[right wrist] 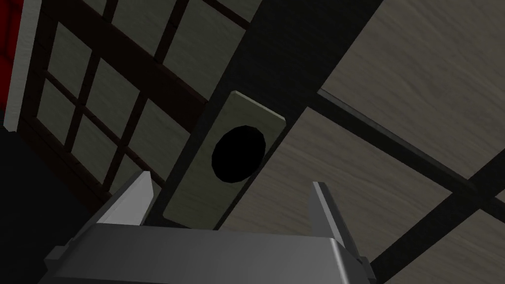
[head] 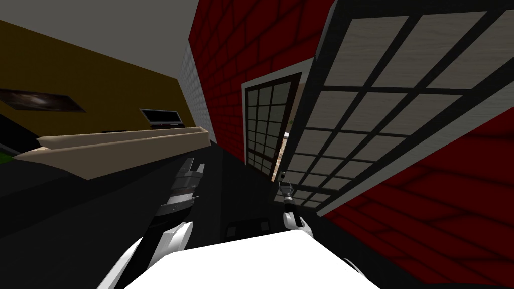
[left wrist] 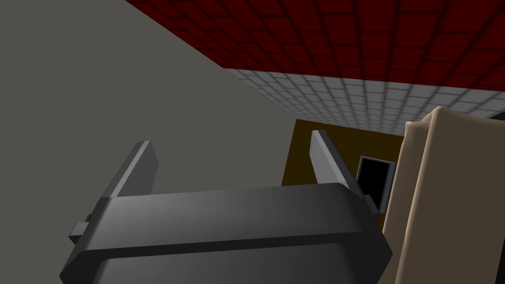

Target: Pull the door open

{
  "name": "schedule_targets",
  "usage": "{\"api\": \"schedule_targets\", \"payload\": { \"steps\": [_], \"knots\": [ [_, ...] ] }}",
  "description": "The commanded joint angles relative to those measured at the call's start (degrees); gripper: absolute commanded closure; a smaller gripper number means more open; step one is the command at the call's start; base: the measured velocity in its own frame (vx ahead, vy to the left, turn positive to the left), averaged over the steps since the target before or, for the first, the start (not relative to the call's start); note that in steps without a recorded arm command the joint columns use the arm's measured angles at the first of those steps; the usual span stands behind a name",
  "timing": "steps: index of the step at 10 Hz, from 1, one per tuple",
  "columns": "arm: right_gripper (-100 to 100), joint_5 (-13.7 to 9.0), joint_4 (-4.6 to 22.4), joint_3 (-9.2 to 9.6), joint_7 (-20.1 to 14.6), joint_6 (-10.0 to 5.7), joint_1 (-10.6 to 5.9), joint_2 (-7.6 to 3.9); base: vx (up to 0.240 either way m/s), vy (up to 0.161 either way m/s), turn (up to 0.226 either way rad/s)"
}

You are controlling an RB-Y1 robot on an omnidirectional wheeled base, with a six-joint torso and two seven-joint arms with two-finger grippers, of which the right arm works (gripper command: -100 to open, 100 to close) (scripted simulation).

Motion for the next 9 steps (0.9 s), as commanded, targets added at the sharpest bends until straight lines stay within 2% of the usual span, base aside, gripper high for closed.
{"api": "schedule_targets", "payload": {
  "steps": [1,5,6,8,9],
  "knots": [
    [-100,-1.11,-0.26,0.39,-2.83,0.24,0.01,0.19,-0.049,-0.012,0.049],
    [-100,-3.81,-0.89,1.33,-8.75,0.82,0.04,0.67,-0.069,-0.024,0.056],
    [-100,-3.81,-0.89,1.33,-9.63,0.82,0.04,0.67,-0.066,-0.026,0.034],
    [-100,-5.30,-1.24,1.86,-13.20,1.14,0.05,0.93,-0.055,-0.016,0.056],
    [-100,-5.30,-1.24,1.86,-13.72,1.14,0.05,0.93,-0.051,-0.013,0.017]
  ]
}}
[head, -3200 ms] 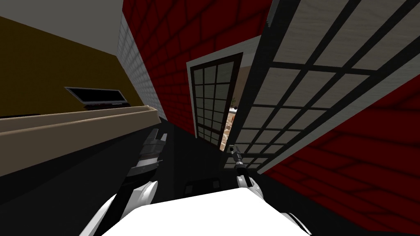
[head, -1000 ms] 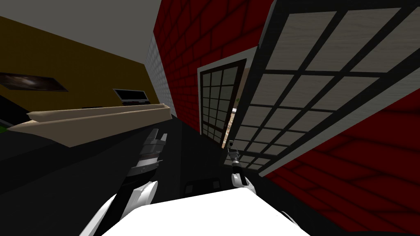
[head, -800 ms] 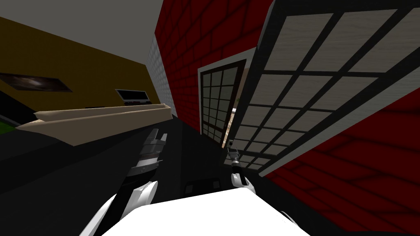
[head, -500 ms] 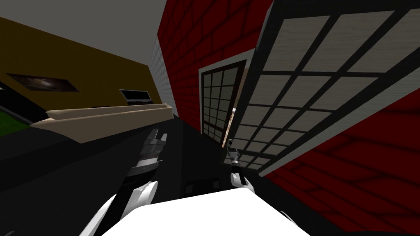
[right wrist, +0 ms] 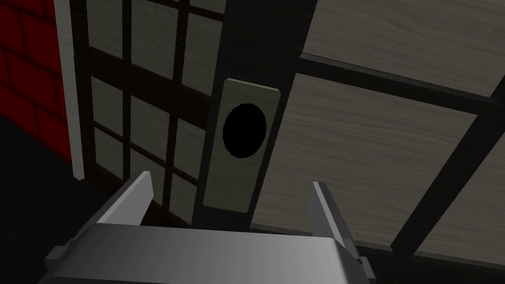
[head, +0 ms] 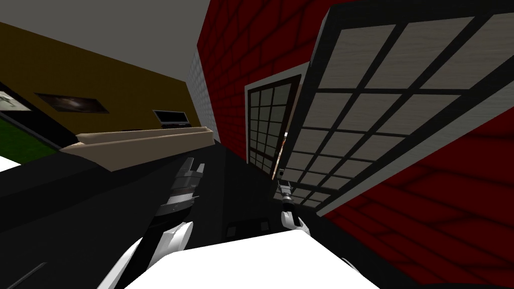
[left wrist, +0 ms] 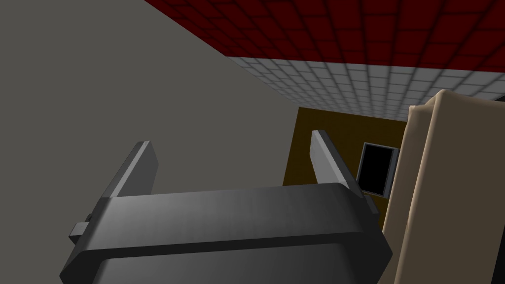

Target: Pull the door open

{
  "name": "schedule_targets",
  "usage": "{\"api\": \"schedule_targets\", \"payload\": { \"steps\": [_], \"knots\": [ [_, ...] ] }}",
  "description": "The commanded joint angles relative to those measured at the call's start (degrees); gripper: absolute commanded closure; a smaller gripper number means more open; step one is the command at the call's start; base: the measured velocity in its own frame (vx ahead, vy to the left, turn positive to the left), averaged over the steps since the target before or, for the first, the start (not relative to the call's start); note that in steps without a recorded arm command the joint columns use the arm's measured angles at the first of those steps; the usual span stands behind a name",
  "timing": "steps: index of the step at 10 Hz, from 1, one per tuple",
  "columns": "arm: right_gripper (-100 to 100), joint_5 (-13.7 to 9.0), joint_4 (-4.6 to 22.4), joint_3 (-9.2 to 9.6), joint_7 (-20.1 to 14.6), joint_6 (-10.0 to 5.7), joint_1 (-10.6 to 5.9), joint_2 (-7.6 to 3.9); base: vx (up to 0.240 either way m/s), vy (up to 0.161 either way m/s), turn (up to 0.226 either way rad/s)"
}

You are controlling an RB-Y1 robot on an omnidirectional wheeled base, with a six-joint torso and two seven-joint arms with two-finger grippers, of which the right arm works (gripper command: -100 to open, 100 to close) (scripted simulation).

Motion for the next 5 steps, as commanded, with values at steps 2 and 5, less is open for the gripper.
{"api": "schedule_targets", "payload": {
  "steps": [2,5],
  "knots": [
    [-100,-1.32,-0.29,0.47,-3.96,0.26,0.02,0.21,-0.053,-0.010,0.034],
    [-100,-2.56,-0.58,0.90,-7.30,0.53,0.04,0.43,-0.059,-0.018,0.038]
  ]
}}
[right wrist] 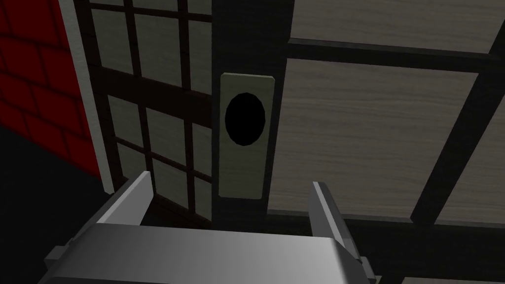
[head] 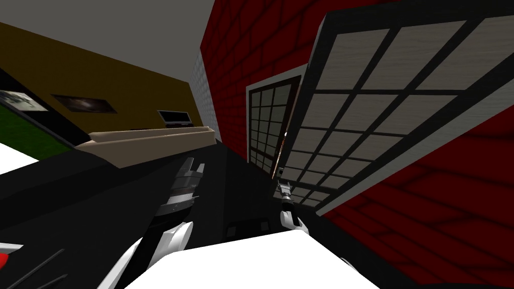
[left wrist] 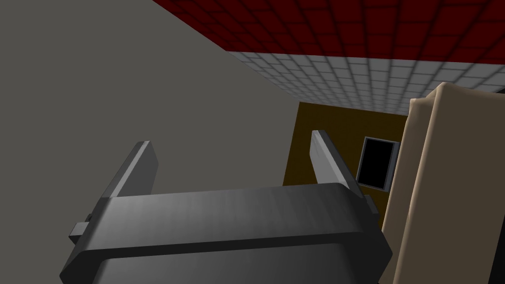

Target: Pull the door open

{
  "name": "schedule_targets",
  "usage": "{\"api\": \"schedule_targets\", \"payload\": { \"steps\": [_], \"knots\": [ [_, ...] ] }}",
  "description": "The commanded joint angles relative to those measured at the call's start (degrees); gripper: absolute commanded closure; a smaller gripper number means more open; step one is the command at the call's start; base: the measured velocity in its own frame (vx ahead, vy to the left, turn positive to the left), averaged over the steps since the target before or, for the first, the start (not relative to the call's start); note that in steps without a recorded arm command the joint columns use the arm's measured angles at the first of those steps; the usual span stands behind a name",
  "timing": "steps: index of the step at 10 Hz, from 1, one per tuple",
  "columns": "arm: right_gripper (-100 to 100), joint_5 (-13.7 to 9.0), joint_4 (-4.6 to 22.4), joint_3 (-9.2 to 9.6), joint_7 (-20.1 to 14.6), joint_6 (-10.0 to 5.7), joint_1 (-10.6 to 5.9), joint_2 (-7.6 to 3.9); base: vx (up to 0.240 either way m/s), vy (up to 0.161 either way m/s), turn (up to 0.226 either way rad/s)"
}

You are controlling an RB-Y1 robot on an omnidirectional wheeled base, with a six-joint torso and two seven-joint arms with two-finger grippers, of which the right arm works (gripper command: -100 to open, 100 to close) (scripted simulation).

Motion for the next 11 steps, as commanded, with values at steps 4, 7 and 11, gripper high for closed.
{"api": "schedule_targets", "payload": {
  "steps": [4,7,11],
  "knots": [
    [-100,-0.88,1.20,-0.99,-3.04,-1.07,1.05,-2.72,0.146,-0.008,0.092],
    [-100,-1.31,1.80,-1.50,-4.52,-1.69,1.68,-4.21,0.211,-0.024,0.104],
    [100,-1.31,1.80,-1.50,-4.52,-1.69,1.68,-4.21,-0.029,0.001,-0.004]
  ]
}}
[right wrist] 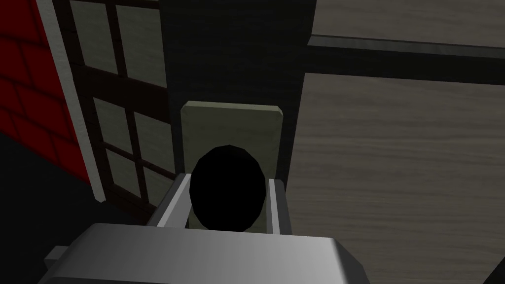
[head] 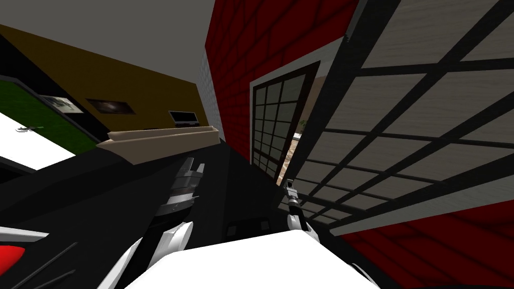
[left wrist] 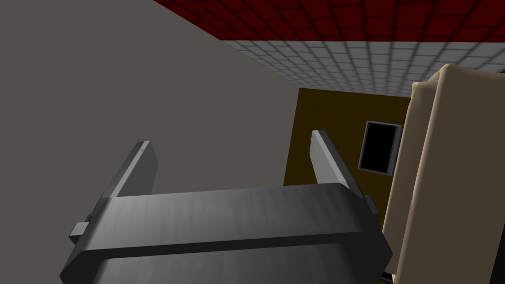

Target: Pull the door open

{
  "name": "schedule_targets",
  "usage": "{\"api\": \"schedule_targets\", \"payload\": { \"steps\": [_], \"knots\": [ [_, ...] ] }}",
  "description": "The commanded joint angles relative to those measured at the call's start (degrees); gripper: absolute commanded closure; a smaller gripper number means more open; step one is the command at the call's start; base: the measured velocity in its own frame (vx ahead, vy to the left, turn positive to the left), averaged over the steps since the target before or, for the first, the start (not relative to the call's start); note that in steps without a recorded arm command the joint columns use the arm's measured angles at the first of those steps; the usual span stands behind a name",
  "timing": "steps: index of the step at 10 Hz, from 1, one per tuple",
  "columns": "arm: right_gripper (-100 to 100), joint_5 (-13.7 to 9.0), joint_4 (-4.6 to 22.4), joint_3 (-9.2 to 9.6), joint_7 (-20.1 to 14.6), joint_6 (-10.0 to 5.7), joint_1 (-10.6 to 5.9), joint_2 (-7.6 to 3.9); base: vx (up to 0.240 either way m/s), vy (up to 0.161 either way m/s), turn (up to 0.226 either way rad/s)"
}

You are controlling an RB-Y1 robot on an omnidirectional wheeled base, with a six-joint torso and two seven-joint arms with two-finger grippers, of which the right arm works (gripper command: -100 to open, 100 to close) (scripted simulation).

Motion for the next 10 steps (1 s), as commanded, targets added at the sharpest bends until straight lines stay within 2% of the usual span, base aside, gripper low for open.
{"api": "schedule_targets", "payload": {
  "steps": [1,2,3,10],
  "knots": [
    [100,0.02,-0.15,0.02,-0.02,-0.21,-0.08,0.04,-0.015,0.006,-0.005],
    [100,0.02,-0.15,0.02,-0.02,-0.21,-0.08,0.04,-0.005,0.005,-0.005],
    [100,0.49,-0.14,1.04,-1.35,-0.30,0.63,-0.77,-0.133,-0.021,0.108],
    [100,2.78,-1.25,5.63,-7.54,-2.11,2.93,-4.85,-0.212,-0.025,0.124]
  ]
}}
